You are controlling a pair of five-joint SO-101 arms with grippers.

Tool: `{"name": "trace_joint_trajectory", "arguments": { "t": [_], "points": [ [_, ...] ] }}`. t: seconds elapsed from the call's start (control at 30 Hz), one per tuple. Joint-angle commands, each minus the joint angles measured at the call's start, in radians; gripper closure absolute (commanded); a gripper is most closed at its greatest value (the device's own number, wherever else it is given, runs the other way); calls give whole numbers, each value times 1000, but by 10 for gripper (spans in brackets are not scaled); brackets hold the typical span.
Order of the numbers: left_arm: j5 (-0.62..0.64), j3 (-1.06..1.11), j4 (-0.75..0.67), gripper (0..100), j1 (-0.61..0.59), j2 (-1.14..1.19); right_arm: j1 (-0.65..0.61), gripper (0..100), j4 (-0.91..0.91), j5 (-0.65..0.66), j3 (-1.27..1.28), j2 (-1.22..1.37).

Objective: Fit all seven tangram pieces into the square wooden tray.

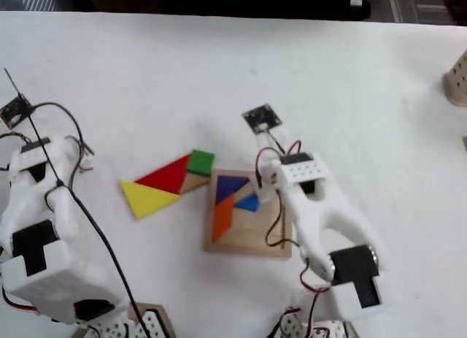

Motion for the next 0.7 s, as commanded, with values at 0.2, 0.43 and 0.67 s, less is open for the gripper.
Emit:
{"name": "trace_joint_trajectory", "arguments": {
  "t": [0.2,0.43,0.67],
  "points": [
    [-9,-31,12,816,31,-15,-27,981,65,-25,-150,48],
    [-11,-34,12,816,31,-15,-54,981,104,-23,-150,-51],
    [-11,-35,9,816,31,-15,21,981,130,-34,0,-265]
  ]
}}
